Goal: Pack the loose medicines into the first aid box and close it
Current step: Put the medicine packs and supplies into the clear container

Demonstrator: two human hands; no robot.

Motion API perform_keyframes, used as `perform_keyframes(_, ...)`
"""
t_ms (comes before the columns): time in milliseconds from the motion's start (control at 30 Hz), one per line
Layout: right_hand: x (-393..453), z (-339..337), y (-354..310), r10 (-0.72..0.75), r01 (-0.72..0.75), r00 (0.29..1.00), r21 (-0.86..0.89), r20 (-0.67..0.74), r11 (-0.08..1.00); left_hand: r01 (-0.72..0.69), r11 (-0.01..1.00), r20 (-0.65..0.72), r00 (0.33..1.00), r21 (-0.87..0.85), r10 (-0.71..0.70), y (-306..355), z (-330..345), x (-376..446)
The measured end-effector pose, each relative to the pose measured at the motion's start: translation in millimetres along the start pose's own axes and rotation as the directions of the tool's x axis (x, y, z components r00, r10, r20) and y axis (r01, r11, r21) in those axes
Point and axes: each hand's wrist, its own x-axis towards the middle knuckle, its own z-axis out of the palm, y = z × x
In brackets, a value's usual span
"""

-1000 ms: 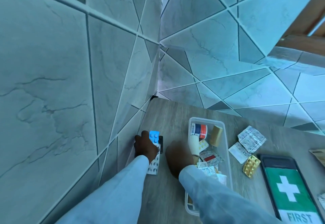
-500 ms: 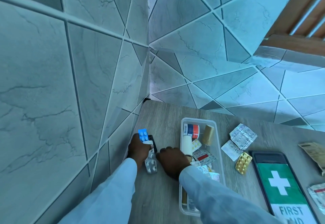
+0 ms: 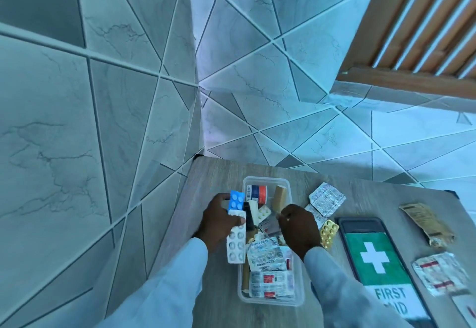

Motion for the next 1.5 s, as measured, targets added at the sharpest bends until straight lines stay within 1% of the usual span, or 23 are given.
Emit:
perform_keyframes(100, -10, -11, 4, -0.010, 0.010, 1.000, 0.040, -0.016, 0.999, -0.047, 0.995, 0.082, 0.996, 0.084, 0.040, 5, 27, -18)
perform_keyframes(233, -34, -16, 26, -0.043, 0.037, 0.994, 0.059, 0.101, 0.998, -0.061, 0.986, 0.128, 0.991, 0.158, 0.041, 4, 61, -40)
perform_keyframes(300, -48, -16, 37, -0.073, 0.063, 0.986, 0.071, 0.148, 0.995, -0.090, 0.967, 0.137, 0.989, 0.240, 0.058, -1, 75, -49)
perform_keyframes(367, -58, -17, 49, -0.092, 0.083, 0.985, 0.062, 0.149, 0.995, -0.134, 0.917, 0.140, 0.986, 0.377, 0.087, -4, 87, -57)
perform_keyframes(433, -65, -18, 59, -0.080, 0.071, 0.988, 0.074, 0.129, 0.995, -0.179, 0.838, 0.106, 0.984, 0.516, 0.144, -4, 91, -65)
perform_keyframes(500, -71, -22, 68, -0.047, 0.038, 0.993, 0.088, 0.108, 0.995, -0.182, 0.803, 0.079, 0.983, 0.567, 0.167, -7, 91, -66)
perform_keyframes(567, -74, -25, 78, -0.012, 0.003, 0.996, 0.103, 0.090, 0.995, -0.184, 0.792, 0.110, 0.983, 0.581, 0.148, -12, 90, -65)
perform_keyframes(633, -80, -29, 87, 0.029, -0.038, 0.995, 0.093, 0.094, 0.995, -0.220, 0.759, 0.159, 0.975, 0.613, 0.155, -12, 91, -66)
perform_keyframes(700, -86, -34, 99, 0.071, -0.078, 0.992, 0.069, 0.107, 0.995, -0.232, 0.718, 0.146, 0.973, 0.656, 0.181, -10, 94, -64)
perform_keyframes(767, -91, -41, 113, 0.122, -0.127, 0.989, 0.062, 0.086, 0.990, -0.261, 0.634, 0.113, 0.958, 0.728, 0.265, -4, 95, -61)
perform_keyframes(833, -99, -53, 136, 0.232, -0.233, 0.972, 0.103, 0.025, 0.967, -0.307, 0.582, 0.087, 0.923, 0.753, 0.375, 4, 100, -59)
perform_keyframes(900, -111, -69, 166, 0.343, -0.334, 0.938, 0.130, -0.048, 0.934, -0.382, 0.610, 0.078, 0.883, 0.694, 0.464, 16, 114, -64)
perform_keyframes(967, -129, -86, 201, 0.429, -0.423, 0.901, 0.088, -0.064, 0.902, -0.459, 0.659, 0.123, 0.863, 0.596, 0.490, 25, 137, -75)
perform_keyframes(1067, -157, -107, 250, 0.508, -0.511, 0.855, 0.004, -0.103, 0.860, -0.524, 0.654, 0.304, 0.851, 0.545, 0.428, 26, 183, -97)
perform_keyframes(1133, -171, -120, 277, 0.580, -0.586, 0.808, -0.048, -0.107, 0.809, -0.523, 0.622, 0.451, 0.845, 0.583, 0.287, 19, 217, -113)
perform_keyframes(1167, -178, -125, 286, 0.616, -0.621, 0.784, -0.092, -0.084, 0.778, -0.521, 0.574, 0.514, 0.836, 0.631, 0.193, 12, 229, -118)
perform_keyframes(1200, -186, -132, 302, 0.643, -0.643, 0.764, -0.137, -0.050, 0.753, -0.526, 0.496, 0.562, 0.822, 0.691, 0.089, 6, 249, -126)
perform_keyframes(1233, -190, -133, 310, 0.656, -0.649, 0.755, -0.172, -0.019, 0.741, -0.535, 0.411, 0.586, 0.810, 0.739, 0.001, -1, 254, -127)
perform_keyframes(1300, -199, -140, 331, 0.656, -0.632, 0.752, -0.217, 0.062, 0.744, -0.549, 0.260, 0.588, 0.802, 0.794, -0.104, -13, 270, -130)
perform_keyframes(1367, -206, -144, 351, 0.629, -0.577, 0.765, -0.282, 0.142, 0.766, -0.567, 0.130, 0.581, 0.804, 0.813, -0.126, -24, 284, -136)
perform_keyframes(1400, -207, -144, 357, 0.608, -0.549, 0.779, -0.303, 0.152, 0.779, -0.576, 0.092, 0.584, 0.805, 0.812, -0.110, -28, 287, -138)
perform_keyframes(1433, -206, -145, 361, 0.584, -0.520, 0.798, -0.323, 0.146, 0.791, -0.576, 0.078, 0.581, 0.809, 0.814, -0.086, -31, 290, -140)
perform_keyframes(1500, -206, -149, 370, 0.533, -0.469, 0.838, -0.344, 0.117, 0.814, -0.567, 0.085, 0.572, 0.819, 0.819, -0.049, -33, 299, -145)
